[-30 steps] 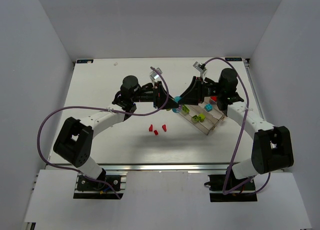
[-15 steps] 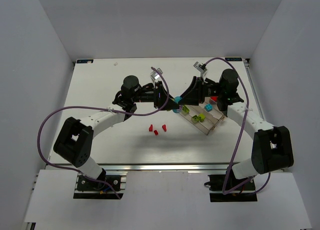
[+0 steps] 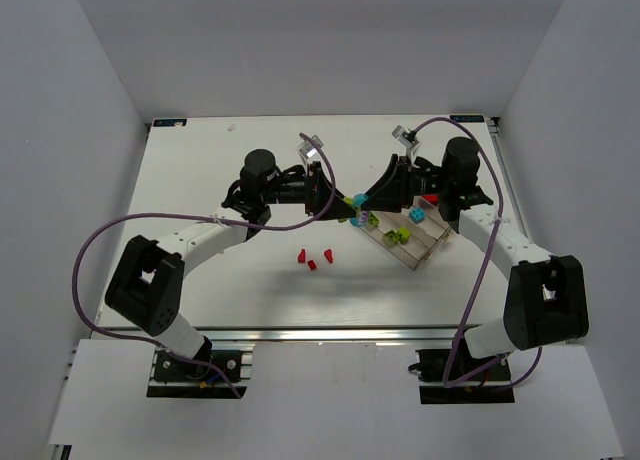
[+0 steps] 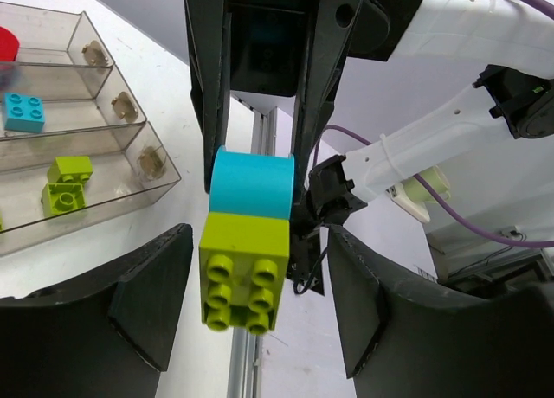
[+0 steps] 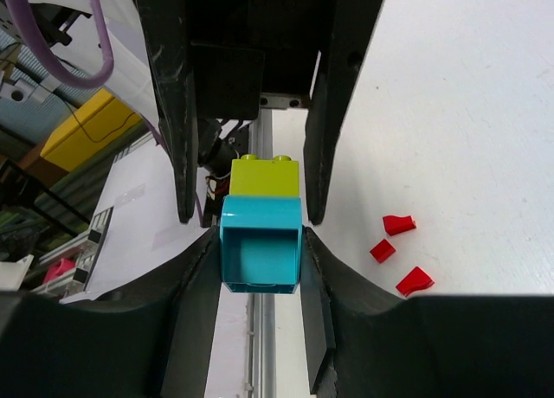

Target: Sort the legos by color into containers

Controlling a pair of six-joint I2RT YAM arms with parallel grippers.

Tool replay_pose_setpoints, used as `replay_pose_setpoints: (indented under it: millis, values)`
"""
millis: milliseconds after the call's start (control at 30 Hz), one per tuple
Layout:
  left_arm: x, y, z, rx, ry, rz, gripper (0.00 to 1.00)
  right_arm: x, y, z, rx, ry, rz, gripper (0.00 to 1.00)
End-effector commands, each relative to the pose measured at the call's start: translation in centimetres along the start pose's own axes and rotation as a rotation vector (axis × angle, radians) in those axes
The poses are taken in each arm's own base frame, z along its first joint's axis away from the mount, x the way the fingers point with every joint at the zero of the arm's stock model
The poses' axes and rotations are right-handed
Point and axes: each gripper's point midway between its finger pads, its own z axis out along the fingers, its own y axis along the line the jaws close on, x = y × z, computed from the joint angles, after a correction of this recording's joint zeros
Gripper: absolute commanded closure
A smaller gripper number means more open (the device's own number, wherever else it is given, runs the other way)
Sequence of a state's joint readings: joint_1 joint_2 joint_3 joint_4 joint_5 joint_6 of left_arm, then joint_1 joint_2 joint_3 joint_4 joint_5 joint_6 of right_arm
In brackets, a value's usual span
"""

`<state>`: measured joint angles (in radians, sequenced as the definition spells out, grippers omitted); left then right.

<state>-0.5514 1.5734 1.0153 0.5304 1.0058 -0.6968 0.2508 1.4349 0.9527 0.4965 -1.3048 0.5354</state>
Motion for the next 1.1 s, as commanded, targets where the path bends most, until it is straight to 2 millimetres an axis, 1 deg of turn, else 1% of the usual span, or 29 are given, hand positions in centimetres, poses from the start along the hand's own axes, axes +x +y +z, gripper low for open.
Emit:
replay_pose_setpoints:
  millis: [0, 67, 133, 167, 233, 267, 333, 367, 500, 600, 633, 667, 700, 733, 767, 867, 900, 933, 1033, 1067]
  values:
    - [-2.3, -2.2, -0.6, 0.015, -0.024, 0.091, 0.28, -1.3, 0.9, -0.5, 0.006, -0.006, -0.082, 1.0]
    - [-2.2, -2.2, -0.6, 0.01, -0.019, 0.094, 0.32, -1.5, 1.0, -0.7, 0.009, -0.009, -0.087, 1.0]
    - [-2.2, -2.1, -0.7, -0.001, -0.013, 0.094, 0.33, -1.4, 1.1, -0.8, 0.004, -0.007, -0.09, 1.0]
    - [-2.4, -1.7, -0.9, -0.014, -0.02, 0.103, 0.36, -1.6, 1.2, -1.1, 0.01, -0.011, -0.095, 1.0]
    - [-2.1, -1.5, -0.9, -0.019, -0.013, 0.094, 0.39, -1.6, 1.1, -1.2, 0.01, -0.011, -0.094, 1.0]
    - [-2.0, -1.5, -0.9, -0.016, -0.009, 0.092, 0.43, -1.7, 1.1, -1.3, 0.01, -0.011, -0.092, 1.0]
    - [-1.9, -1.3, -0.9, -0.013, -0.004, 0.083, 0.48, -1.5, 1.1, -1.3, 0.007, -0.01, -0.088, 1.0]
    - [-1.9, -1.3, -0.8, -0.012, -0.003, 0.079, 0.55, -1.6, 1.1, -1.3, 0.006, -0.011, -0.089, 1.0]
    - [-1.7, -1.2, -0.7, -0.001, 0.006, 0.069, 0.66, -1.6, 1.1, -1.3, 0.003, -0.013, -0.083, 1.0]
    - [-1.6, -1.3, -0.7, 0.018, 0.011, 0.064, 0.67, -1.7, 1.1, -1.2, 0.003, -0.014, -0.087, 1.0]
    - [-1.7, -1.5, -0.6, 0.029, 0.008, 0.072, 0.7, -1.6, 1.0, -1.3, 0.004, -0.014, -0.083, 1.0]
    - [-1.6, -1.7, -0.6, 0.041, 0.015, 0.063, 0.75, -1.6, 1.0, -1.3, 0.004, -0.014, -0.083, 1.0]
    - [-1.5, -1.5, -0.5, 0.045, 0.019, 0.057, 0.87, -1.5, 1.0, -1.2, 0.002, -0.013, -0.083, 1.0]
    - [-1.5, -1.5, -0.5, 0.052, 0.019, 0.057, 0.94, -1.6, 1.0, -1.2, 0.003, -0.014, -0.087, 1.0]
    - [-1.5, -1.5, -0.5, 0.051, 0.022, 0.049, 1.0, -1.5, 1.0, -1.2, 0.002, -0.013, -0.086, 1.0]
    - [-1.6, -1.2, -0.6, 0.016, 0.015, 0.061, 1.0, -1.6, 0.6, -1.7, 0.018, -0.013, -0.094, 1.0]
    - [-1.6, -1.0, -0.6, -0.002, 0.01, 0.064, 1.0, -2.0, 0.6, -1.8, 0.024, -0.013, -0.106, 1.0]
    - [-1.8, -0.8, -1.0, -0.021, 0.007, 0.062, 1.0, -1.7, 0.3, -2.0, 0.036, -0.007, -0.103, 1.0]
    - [-1.9, -0.1, -1.7, -0.048, 0.0, 0.065, 1.0, -1.7, -0.2, -2.5, 0.06, -0.008, -0.097, 1.0]
    - [-2.0, -0.2, -1.7, -0.051, -0.004, 0.071, 1.0, -1.8, -0.3, -2.7, 0.065, -0.01, -0.101, 1.0]
